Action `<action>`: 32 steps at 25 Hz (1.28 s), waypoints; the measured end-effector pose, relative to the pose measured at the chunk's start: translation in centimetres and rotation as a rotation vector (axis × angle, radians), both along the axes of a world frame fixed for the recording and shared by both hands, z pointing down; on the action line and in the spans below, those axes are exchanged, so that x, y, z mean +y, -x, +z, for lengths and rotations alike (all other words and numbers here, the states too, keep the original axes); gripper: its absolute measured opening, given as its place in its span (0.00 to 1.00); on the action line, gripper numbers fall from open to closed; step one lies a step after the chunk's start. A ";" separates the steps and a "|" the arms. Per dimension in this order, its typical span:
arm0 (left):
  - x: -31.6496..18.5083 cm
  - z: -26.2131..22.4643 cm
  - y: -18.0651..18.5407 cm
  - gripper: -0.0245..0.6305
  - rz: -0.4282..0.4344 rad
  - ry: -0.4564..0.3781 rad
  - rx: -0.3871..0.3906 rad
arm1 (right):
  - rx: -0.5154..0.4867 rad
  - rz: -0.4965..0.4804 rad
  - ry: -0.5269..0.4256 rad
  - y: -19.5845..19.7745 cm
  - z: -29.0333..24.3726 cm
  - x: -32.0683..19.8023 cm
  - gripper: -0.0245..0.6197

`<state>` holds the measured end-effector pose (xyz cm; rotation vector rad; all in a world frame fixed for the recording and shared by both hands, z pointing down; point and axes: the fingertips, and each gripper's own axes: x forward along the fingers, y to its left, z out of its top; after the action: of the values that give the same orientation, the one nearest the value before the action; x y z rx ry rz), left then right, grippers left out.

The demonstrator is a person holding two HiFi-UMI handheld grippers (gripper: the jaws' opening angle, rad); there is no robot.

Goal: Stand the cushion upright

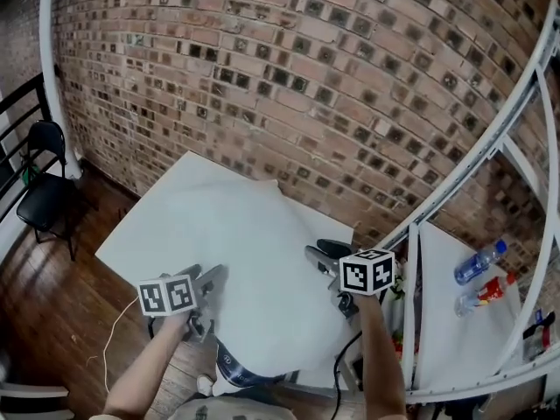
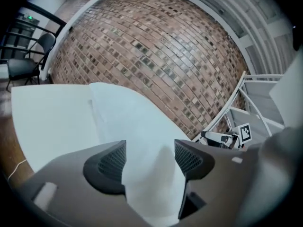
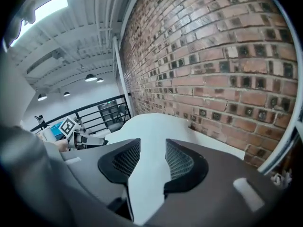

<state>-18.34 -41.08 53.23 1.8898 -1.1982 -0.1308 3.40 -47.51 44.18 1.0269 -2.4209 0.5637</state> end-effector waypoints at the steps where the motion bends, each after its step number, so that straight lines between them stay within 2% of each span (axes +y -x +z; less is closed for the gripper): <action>1: -0.5 0.3 0.1 0.51 -0.001 0.015 0.011 | -0.011 -0.007 0.031 -0.4 0.5 -0.9 0.30; 5: -2.0 1.1 0.2 0.55 0.000 0.059 0.047 | -0.069 -0.036 0.188 -1.8 3.1 -4.2 0.32; 9: -2.6 1.4 -0.2 0.58 0.008 0.093 0.079 | -0.044 -0.058 0.287 -3.4 6.0 -6.5 0.34; 13: -3.2 1.7 -0.1 0.59 0.000 0.115 0.098 | -0.017 -0.112 0.347 -3.5 8.6 -7.5 0.48; 20: -3.9 2.4 -0.7 0.62 0.033 0.144 0.128 | -0.192 -0.163 0.567 -2.8 10.8 -7.9 0.64; 23: -4.3 3.3 -1.0 0.62 0.041 0.161 0.130 | -0.250 -0.192 0.671 -2.3 11.9 -7.7 0.64; 26: -4.9 4.3 -1.3 0.62 0.046 0.186 0.132 | -0.206 -0.219 0.721 -1.4 13.6 -7.6 0.63; 29: -5.7 5.2 -1.8 0.61 0.058 0.192 0.121 | -0.167 -0.236 0.741 -0.1 15.1 -7.4 0.56; 32: -6.1 5.1 -2.2 0.39 0.091 0.151 0.093 | -0.139 -0.259 0.697 0.4 15.0 -7.3 0.45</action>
<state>-16.16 -47.18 58.31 1.7833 -1.0285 -0.0756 3.00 -54.77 59.14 0.3843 -2.1431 1.2872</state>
